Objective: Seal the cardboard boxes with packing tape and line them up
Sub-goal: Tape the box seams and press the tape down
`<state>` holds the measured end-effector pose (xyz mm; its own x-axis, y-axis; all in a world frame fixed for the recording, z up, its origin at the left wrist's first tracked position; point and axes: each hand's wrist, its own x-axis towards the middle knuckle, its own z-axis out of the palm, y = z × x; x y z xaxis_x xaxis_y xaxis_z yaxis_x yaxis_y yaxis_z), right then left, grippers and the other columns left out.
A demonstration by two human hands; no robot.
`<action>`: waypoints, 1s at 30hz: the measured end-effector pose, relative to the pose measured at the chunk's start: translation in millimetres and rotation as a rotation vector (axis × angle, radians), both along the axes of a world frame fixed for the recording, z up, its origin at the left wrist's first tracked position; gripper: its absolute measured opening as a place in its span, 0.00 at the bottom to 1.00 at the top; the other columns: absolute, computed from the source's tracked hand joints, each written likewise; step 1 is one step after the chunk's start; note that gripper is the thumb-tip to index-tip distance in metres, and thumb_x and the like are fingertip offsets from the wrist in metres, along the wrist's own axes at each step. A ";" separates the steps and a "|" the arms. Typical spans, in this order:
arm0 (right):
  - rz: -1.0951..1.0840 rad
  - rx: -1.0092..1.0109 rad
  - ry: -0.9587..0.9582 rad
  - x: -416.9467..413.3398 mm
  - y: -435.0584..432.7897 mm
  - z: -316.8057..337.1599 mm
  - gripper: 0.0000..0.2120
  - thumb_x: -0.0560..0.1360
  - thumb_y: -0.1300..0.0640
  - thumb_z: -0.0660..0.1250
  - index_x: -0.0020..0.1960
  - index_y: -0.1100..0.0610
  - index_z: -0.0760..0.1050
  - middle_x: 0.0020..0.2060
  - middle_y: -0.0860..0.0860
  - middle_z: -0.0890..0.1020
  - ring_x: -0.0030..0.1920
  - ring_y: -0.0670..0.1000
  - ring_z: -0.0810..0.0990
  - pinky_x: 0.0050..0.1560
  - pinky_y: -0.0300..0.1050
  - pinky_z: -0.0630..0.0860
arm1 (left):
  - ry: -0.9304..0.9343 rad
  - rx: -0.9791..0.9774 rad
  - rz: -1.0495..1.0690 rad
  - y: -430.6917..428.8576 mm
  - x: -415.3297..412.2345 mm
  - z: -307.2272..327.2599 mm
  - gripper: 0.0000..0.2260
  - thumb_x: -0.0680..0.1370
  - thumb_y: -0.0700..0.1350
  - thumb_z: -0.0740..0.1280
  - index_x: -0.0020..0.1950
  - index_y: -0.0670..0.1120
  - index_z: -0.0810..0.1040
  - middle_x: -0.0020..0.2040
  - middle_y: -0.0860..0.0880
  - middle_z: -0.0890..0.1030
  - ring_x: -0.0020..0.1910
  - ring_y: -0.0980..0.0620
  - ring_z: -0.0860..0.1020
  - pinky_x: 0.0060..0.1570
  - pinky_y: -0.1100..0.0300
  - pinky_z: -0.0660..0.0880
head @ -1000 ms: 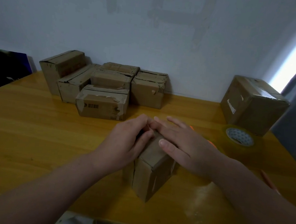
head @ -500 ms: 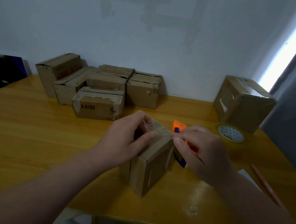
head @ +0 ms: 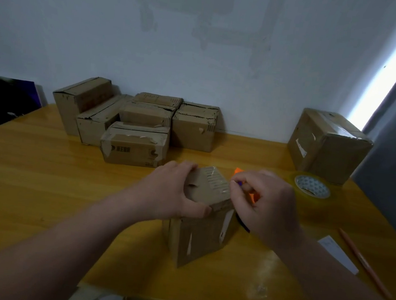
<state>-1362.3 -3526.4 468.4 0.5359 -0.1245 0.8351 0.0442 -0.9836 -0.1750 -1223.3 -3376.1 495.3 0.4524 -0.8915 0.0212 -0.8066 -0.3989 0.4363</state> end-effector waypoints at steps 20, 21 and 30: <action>0.134 0.639 0.777 89.3 -65.1 53.7 0.53 0.64 0.52 0.80 0.77 0.40 0.48 0.71 0.45 0.64 0.69 0.44 0.63 0.58 0.35 0.67 | 0.624 -0.323 -0.041 -30.0 93.9 31.8 0.43 0.59 0.52 0.77 0.71 0.60 0.63 0.60 0.56 0.72 0.52 0.56 0.77 0.46 0.60 0.80; 0.085 0.587 0.774 95.3 -73.9 56.2 0.54 0.63 0.51 0.80 0.77 0.41 0.49 0.71 0.46 0.64 0.69 0.46 0.64 0.59 0.37 0.67 | 0.570 -0.327 -0.061 -40.5 98.4 33.7 0.41 0.64 0.49 0.78 0.72 0.58 0.62 0.60 0.56 0.71 0.52 0.59 0.76 0.45 0.64 0.78; -0.462 0.221 0.781 124.8 -181.6 53.0 0.56 0.60 0.45 0.79 0.77 0.46 0.48 0.66 0.54 0.67 0.64 0.57 0.65 0.61 0.55 0.71 | -0.072 -0.088 0.053 -132.9 158.4 15.1 0.32 0.75 0.50 0.70 0.76 0.52 0.60 0.74 0.48 0.62 0.72 0.47 0.61 0.68 0.52 0.62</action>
<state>-1237.5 -3708.0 521.4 0.7931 -0.5786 0.1904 -0.5524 -0.8149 -0.1752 -1064.9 -3508.9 510.4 0.4932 -0.8597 0.1330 -0.8161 -0.4043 0.4129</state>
